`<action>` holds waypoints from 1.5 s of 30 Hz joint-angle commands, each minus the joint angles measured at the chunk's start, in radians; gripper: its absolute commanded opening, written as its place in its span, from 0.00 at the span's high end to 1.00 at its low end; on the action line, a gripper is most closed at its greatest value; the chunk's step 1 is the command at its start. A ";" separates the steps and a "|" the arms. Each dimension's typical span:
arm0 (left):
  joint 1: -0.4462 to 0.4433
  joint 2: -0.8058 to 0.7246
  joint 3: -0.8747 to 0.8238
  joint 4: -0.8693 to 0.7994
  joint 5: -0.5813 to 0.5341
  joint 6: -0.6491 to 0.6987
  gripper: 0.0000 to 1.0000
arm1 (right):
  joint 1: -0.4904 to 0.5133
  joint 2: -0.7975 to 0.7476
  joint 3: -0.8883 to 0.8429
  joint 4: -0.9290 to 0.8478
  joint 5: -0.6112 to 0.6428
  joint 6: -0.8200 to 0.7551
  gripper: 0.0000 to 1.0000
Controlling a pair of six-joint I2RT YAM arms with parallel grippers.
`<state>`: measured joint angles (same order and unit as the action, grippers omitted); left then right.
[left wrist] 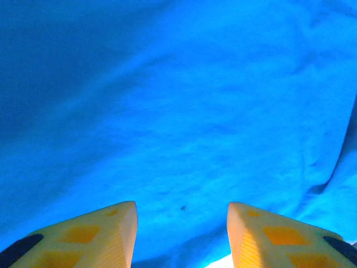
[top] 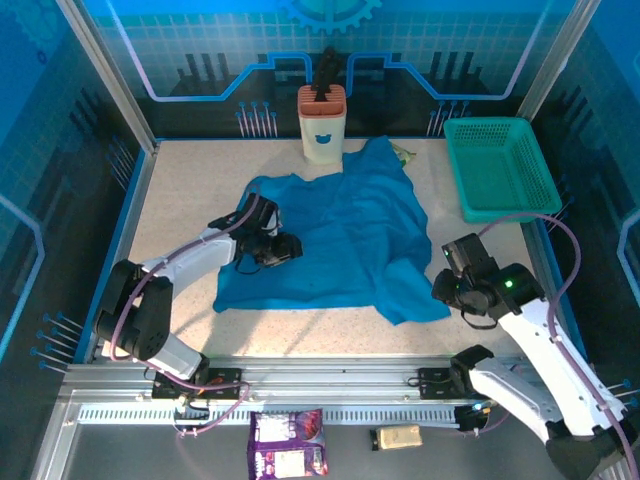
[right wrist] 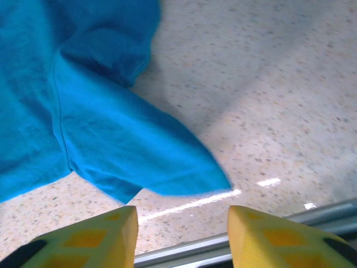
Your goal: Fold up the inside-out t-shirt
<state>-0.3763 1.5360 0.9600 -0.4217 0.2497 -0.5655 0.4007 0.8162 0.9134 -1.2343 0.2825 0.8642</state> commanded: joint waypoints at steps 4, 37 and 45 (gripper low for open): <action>0.037 -0.006 0.028 -0.089 0.027 0.071 0.52 | -0.011 0.105 0.028 0.072 0.023 -0.014 0.47; 0.297 -0.229 -0.343 0.126 0.181 -0.114 0.47 | -0.514 1.052 0.197 0.754 -0.602 -0.332 0.18; 0.259 -0.288 -0.332 0.074 0.179 -0.131 0.47 | -0.454 0.849 0.297 0.555 -0.470 -0.454 0.19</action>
<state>-0.0975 1.2827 0.6140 -0.3084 0.4149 -0.6827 -0.0963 1.7962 1.1530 -0.5426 -0.2810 0.4866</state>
